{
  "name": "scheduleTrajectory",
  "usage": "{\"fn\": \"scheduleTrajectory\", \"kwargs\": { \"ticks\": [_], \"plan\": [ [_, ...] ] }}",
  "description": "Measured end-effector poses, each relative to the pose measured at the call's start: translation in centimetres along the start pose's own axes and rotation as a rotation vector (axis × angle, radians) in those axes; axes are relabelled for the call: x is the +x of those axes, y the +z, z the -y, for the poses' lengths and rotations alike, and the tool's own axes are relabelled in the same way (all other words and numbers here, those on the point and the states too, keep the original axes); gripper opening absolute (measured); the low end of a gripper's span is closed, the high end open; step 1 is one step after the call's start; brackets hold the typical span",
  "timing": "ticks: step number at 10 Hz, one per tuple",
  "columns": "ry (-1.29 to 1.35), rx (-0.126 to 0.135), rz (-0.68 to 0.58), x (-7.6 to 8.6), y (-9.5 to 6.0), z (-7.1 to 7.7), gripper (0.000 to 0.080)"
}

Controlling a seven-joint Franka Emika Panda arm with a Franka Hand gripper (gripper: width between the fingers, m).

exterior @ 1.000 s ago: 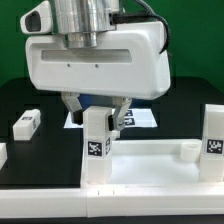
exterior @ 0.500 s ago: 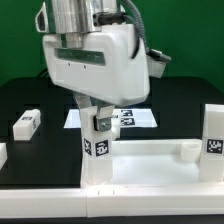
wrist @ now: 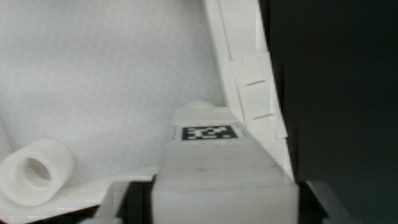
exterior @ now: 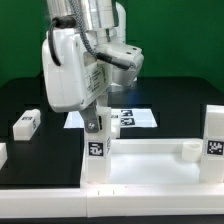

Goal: Assemble desk

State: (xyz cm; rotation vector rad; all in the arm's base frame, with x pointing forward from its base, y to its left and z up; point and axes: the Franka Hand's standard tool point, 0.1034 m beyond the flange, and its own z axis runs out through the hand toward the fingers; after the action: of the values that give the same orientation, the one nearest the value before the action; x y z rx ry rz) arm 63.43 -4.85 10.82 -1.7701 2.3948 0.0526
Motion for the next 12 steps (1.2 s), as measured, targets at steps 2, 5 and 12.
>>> {"fn": "scheduleTrajectory", "kwargs": {
  "ticks": [2,5,12],
  "plan": [
    [0.02,0.0,0.0,0.0,0.0,0.0,0.0453],
    [-0.006,0.021,0.014,-0.8,-1.5,0.4,0.0634],
    [-0.035,0.014,0.032,-1.9,-2.9,0.3,0.0649]
  ]
}}
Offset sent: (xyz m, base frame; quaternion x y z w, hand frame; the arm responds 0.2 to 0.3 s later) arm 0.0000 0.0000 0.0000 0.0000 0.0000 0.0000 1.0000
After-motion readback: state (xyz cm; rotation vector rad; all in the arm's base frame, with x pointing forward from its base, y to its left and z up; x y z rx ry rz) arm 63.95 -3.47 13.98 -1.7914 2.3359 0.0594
